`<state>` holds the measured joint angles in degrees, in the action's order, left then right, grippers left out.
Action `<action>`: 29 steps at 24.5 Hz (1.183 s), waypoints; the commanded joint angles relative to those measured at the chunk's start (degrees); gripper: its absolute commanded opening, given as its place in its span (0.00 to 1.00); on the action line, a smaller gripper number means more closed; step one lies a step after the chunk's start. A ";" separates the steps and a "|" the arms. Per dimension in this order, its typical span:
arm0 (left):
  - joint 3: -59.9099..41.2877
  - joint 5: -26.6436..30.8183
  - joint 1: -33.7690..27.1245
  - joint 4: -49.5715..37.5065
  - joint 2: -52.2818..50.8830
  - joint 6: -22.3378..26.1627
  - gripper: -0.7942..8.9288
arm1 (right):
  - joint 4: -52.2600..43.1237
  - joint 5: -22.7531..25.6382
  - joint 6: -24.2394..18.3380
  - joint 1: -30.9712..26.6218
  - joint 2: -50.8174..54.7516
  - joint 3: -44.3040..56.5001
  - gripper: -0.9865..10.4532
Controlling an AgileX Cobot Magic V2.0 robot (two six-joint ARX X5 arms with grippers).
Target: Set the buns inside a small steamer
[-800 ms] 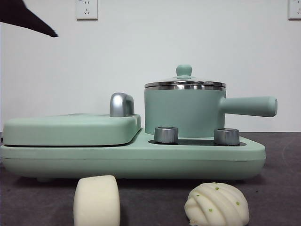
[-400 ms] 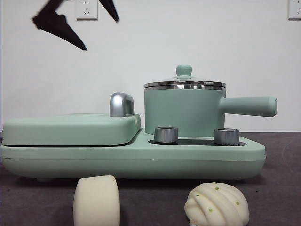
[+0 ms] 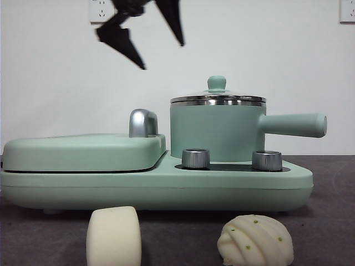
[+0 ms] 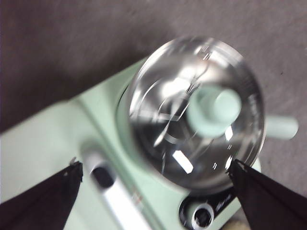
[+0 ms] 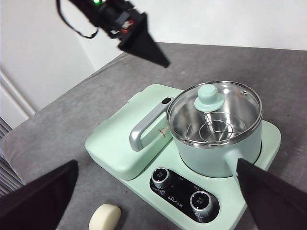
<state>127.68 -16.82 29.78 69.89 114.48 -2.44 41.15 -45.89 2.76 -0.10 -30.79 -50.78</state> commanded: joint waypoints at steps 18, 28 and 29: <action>8.17 6.54 9.90 -4.31 10.86 6.45 0.48 | -0.42 -0.17 -0.22 0.02 -0.22 -0.81 0.55; 8.17 6.54 10.97 -5.16 13.03 8.04 0.32 | -0.63 -0.17 -0.24 0.02 -0.22 -0.81 0.55; 8.17 6.56 11.19 -5.16 13.05 8.55 0.30 | -0.63 -0.17 -0.24 0.02 -0.22 -0.81 0.55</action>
<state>133.99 -10.11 40.16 64.84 126.10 5.06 41.10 -45.89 2.76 -0.10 -30.79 -50.78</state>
